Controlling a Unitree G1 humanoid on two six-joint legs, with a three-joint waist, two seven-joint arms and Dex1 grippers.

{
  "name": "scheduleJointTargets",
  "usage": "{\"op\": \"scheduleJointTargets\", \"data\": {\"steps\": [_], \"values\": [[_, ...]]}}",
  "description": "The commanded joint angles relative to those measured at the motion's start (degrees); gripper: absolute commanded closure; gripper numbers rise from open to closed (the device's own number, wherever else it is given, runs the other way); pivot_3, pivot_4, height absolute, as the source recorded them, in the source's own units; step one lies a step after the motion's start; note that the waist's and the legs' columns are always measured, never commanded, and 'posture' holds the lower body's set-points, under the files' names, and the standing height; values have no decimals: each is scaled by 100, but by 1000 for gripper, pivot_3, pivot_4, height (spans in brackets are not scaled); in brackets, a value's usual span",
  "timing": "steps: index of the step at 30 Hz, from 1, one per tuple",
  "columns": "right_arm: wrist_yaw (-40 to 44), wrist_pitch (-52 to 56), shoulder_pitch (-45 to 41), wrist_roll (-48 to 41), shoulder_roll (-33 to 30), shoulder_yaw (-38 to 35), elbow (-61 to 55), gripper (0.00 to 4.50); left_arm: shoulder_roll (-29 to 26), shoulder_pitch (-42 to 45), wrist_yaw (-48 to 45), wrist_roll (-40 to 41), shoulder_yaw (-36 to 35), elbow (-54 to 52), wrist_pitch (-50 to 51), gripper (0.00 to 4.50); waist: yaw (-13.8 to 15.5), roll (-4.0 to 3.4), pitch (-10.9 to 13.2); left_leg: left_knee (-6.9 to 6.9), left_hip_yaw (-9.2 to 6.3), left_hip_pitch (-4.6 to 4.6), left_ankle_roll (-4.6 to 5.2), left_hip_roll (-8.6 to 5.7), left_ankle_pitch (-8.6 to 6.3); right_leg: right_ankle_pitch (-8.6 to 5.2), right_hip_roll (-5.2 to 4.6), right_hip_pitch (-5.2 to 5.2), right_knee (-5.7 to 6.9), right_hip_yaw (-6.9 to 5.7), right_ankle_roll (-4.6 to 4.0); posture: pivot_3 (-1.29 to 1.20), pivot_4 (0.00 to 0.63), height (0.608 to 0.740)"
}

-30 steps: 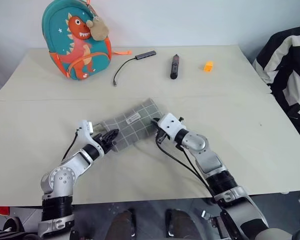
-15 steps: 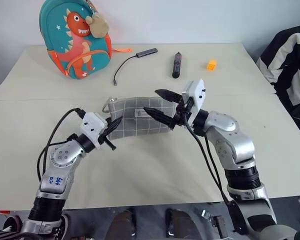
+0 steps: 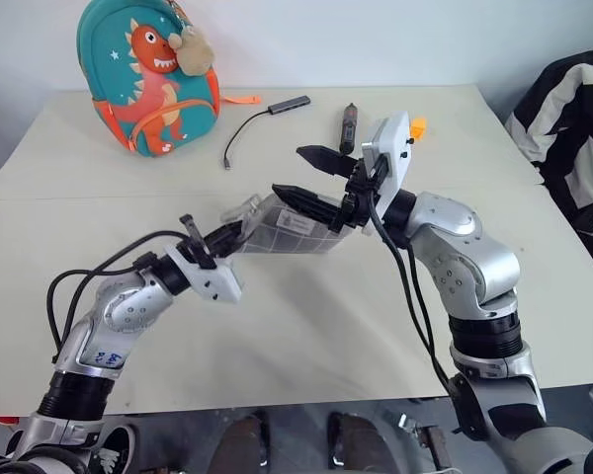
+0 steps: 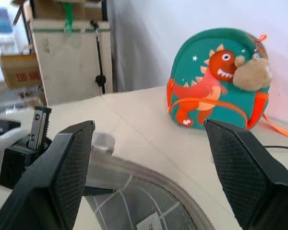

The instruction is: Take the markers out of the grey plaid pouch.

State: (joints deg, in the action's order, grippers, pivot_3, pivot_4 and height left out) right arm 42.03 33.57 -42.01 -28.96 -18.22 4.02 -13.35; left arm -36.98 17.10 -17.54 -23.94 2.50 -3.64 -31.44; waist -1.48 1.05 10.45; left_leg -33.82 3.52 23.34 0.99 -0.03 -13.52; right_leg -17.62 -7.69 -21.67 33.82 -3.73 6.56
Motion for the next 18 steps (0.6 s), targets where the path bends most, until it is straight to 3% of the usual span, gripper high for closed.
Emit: {"op": "scheduleJointTargets", "data": {"steps": [1,6,12,18], "values": [[446,347,160,-298,-344,197,-504,690,69,-274,-159,132,302,-30,-152,4500,15,0,0,-1,-1,0,3,2,-2,0,-1,1,1,0,0,0,150,740],[759,489,188,-247,-739,442,-745,690,218,-356,-320,556,416,-287,-163,4500,73,0,0,-13,1,5,8,1,-5,2,-33,-1,-1,-2,3,0,150,740],[440,-29,127,-6,-494,224,-276,690,697,-106,-15,1777,-561,87,876,4500,112,1,0,-20,2,4,8,6,-5,3,-30,-1,3,-9,6,0,150,740],[102,-409,-105,10,-132,-99,125,690,680,342,218,2087,-1195,279,1003,4500,127,1,0,-34,11,8,5,10,-1,11,-12,1,19,-55,19,0,150,740]]}}
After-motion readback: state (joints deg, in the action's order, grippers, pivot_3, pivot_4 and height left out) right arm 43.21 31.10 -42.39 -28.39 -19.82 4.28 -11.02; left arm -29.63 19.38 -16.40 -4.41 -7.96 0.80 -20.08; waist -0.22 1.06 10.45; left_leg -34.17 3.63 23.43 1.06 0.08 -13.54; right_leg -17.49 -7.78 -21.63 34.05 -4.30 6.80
